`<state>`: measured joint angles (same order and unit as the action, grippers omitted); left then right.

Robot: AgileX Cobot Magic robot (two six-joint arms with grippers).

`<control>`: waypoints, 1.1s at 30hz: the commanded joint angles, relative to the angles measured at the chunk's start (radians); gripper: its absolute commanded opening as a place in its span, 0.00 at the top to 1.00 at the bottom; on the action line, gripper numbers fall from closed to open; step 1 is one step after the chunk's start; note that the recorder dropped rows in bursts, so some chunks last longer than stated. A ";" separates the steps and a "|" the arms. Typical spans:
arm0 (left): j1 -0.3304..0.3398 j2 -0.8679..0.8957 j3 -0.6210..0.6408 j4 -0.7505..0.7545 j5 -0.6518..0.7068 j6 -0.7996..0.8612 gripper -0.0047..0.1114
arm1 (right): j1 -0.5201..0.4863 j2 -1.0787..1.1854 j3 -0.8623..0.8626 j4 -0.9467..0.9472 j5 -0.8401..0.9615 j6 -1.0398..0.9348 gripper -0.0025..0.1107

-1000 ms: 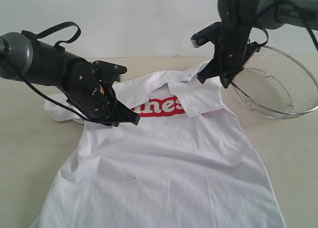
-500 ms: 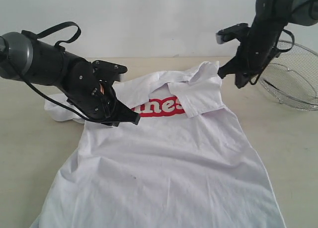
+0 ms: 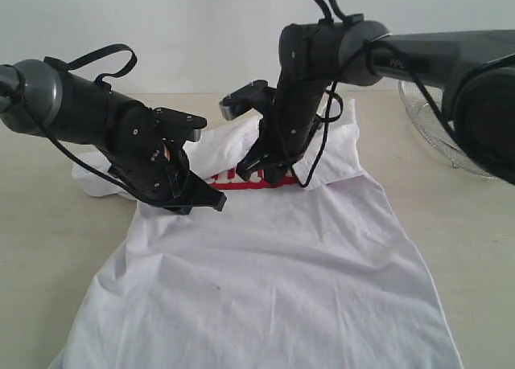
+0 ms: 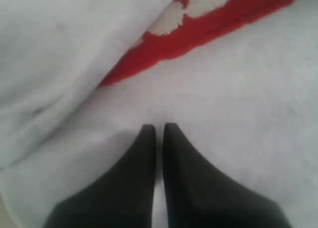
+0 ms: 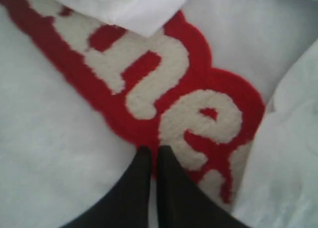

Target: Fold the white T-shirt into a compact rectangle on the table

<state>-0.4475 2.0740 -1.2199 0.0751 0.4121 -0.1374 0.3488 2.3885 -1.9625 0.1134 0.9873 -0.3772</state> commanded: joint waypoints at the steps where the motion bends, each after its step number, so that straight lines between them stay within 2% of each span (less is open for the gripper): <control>1: -0.001 0.010 -0.003 -0.007 0.039 0.001 0.92 | -0.011 0.029 -0.003 -0.334 -0.061 0.244 0.98; 5: -0.001 0.010 -0.003 -0.007 0.039 0.001 0.92 | -0.072 0.027 -0.007 -0.460 -0.055 0.355 0.98; 16: -0.001 0.010 -0.003 -0.007 0.042 -0.001 0.92 | -0.257 0.027 -0.115 -0.458 0.050 0.387 0.98; 26: -0.001 0.010 -0.003 -0.010 0.037 -0.001 0.92 | -0.281 -0.106 -0.148 -0.478 0.170 0.365 0.98; 29: -0.001 0.010 -0.003 -0.010 0.026 -0.001 0.92 | -0.281 -0.137 -0.148 -0.423 0.233 0.290 0.98; 33: 0.010 0.010 -0.003 -0.004 0.023 -0.001 0.92 | -0.281 -0.145 -0.144 -0.163 0.232 0.133 0.98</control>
<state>-0.4475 2.0740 -1.2236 0.0751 0.4272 -0.1374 0.0705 2.2497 -2.1036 -0.2168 1.2081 -0.1474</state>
